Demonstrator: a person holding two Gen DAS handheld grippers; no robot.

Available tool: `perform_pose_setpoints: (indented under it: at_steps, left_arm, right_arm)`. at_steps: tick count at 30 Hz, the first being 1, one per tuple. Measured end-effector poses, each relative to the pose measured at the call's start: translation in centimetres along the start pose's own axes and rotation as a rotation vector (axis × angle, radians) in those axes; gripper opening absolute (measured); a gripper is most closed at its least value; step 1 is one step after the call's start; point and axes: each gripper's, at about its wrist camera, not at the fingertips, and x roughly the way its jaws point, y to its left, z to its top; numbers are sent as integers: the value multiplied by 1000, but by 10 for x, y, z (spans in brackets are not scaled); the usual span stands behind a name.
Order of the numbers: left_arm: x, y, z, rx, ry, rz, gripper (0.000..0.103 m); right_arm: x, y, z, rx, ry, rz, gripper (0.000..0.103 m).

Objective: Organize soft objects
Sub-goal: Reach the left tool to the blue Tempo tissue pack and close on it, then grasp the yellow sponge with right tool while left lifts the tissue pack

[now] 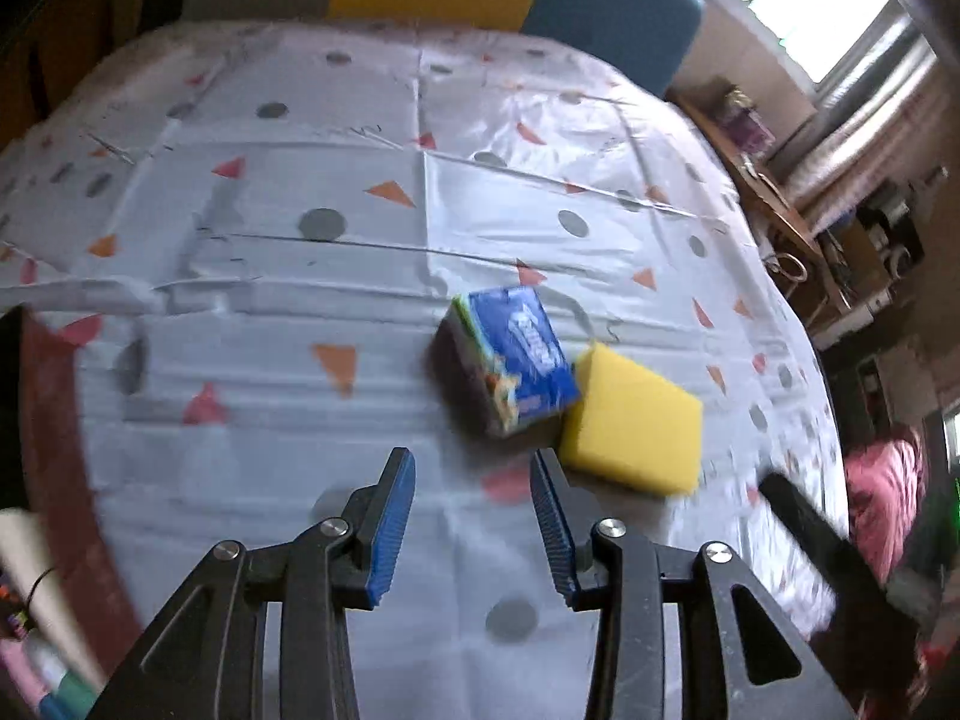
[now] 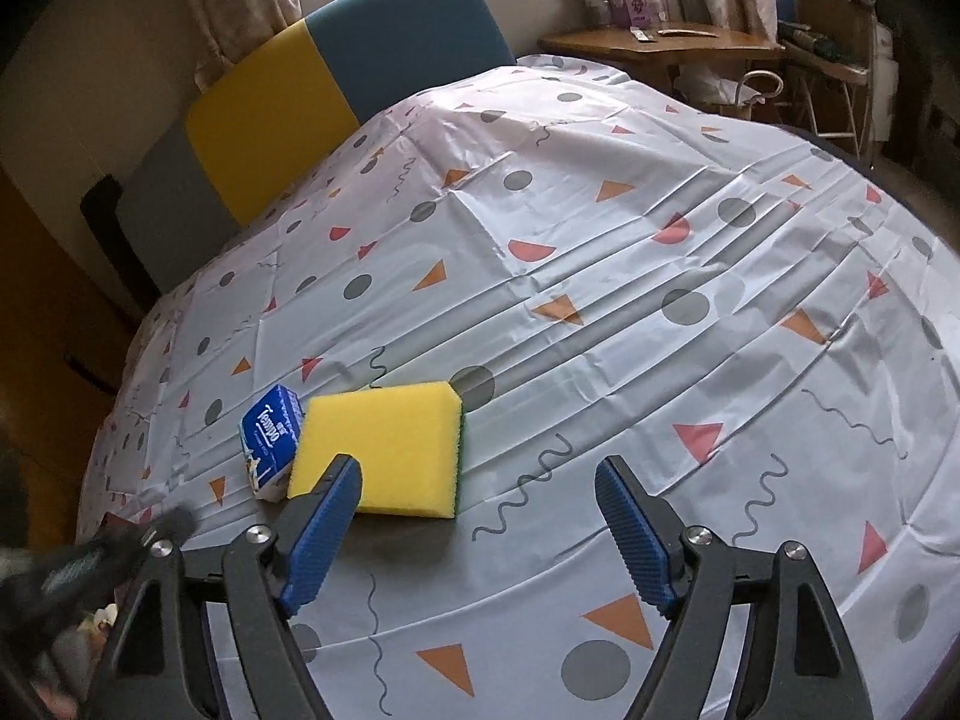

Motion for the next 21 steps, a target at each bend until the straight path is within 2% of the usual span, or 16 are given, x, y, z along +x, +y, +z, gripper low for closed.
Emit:
perform_pose_setpoints:
  at_steps: [1, 2, 4, 7, 12, 13, 15, 16, 19, 21]
  left_arm:
    - [9, -3, 7, -11, 1, 7, 49]
    - [16, -6, 14, -21, 5, 2, 61]
    - [33, -11, 27, -47, 37, -20, 71]
    - [51, -15, 41, -82, 63, -17, 71]
    - [82, -20, 60, -101, 94, 57, 70]
    - [82, -22, 61, -94, 85, 72, 70]
    - [82, -26, 62, -62, 78, 99, 59]
    - [81, -25, 61, -52, 78, 95, 58]
    - [76, -19, 54, -13, 86, 62, 56]
    - [67, -14, 44, 39, 101, 64, 56]
  right_arm:
    - [1, 0, 0, 3, 4, 3, 82]
    - [2, 0, 0, 7, 13, 6, 82]
    - [4, 0, 0, 8, 23, 16, 83]
    - [5, 1, -1, 11, 30, 24, 83]
    - [4, 2, -2, 13, 29, 29, 83]
    - [4, 1, -1, 16, 29, 31, 83]
    - [4, 1, -1, 20, 31, 33, 83]
    - [3, 1, -2, 18, 33, 39, 83]
    - [4, 5, -5, 10, 50, 57, 83]
    - [5, 10, -6, 6, 90, 103, 83]
